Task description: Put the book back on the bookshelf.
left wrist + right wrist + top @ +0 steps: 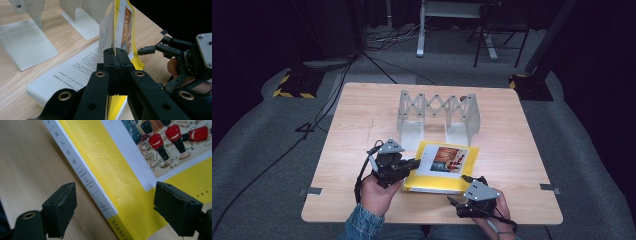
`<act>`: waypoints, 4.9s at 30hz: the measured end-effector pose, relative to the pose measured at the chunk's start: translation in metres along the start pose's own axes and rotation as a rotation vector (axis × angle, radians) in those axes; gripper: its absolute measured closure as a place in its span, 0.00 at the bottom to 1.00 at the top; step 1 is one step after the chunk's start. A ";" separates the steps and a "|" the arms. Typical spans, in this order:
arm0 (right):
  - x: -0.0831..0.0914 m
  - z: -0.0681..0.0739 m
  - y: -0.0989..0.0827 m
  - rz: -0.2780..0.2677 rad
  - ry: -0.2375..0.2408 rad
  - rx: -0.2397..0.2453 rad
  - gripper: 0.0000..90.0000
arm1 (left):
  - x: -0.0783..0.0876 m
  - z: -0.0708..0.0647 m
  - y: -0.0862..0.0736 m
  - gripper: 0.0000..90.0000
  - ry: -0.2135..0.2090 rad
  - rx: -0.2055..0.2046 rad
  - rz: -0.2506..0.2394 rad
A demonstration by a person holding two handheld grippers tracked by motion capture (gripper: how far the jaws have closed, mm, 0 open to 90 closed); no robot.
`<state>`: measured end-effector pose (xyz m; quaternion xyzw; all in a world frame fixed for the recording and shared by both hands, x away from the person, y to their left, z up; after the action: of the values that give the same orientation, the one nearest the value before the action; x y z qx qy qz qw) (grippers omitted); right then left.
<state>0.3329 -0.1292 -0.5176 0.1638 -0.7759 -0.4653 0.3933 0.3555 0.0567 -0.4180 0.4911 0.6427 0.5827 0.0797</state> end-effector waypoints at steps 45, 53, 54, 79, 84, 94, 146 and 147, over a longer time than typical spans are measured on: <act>-0.030 0.026 0.011 0.116 -0.349 0.543 0.83 | -0.004 0.023 -0.007 0.88 0.059 0.069 -0.052; -0.018 0.026 0.022 0.081 -0.335 0.512 0.84 | 0.019 0.038 -0.003 0.59 0.109 0.059 -0.185; -0.016 0.024 0.024 0.076 -0.329 0.499 0.85 | 0.022 0.041 -0.003 0.58 0.114 0.061 -0.194; 0.028 -0.036 0.072 -0.161 -0.215 0.025 0.85 | 0.028 0.144 -0.108 0.56 0.401 -0.005 0.086; 0.032 -0.047 0.080 -0.199 -0.201 -0.033 0.85 | 0.022 0.152 -0.120 0.56 0.416 -0.018 0.129; 0.041 -0.073 0.088 -0.255 -0.207 -0.142 0.85 | 0.019 0.158 -0.123 0.53 0.432 -0.060 0.065; -0.017 -0.175 0.087 -0.273 -0.316 -0.480 0.85 | 0.018 0.160 -0.121 0.48 0.446 -0.053 0.064; -0.018 -0.175 0.087 -0.271 -0.316 -0.484 0.85 | 0.018 0.160 -0.121 0.48 0.447 -0.053 0.062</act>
<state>0.4875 -0.1769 -0.4068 0.0932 -0.6653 -0.7041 0.2299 0.3890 0.1963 -0.5594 0.3668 0.6134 0.6960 -0.0696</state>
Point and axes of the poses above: each handheld gripper's, and its own axes: x roughly backward along the jaws, y roughly out of its top, z roughly to its left, the point moved 8 cm from there along -x, roughly forward along the jaws, and after that the axes turned 7 degrees about -z, right-handed, at the moved point
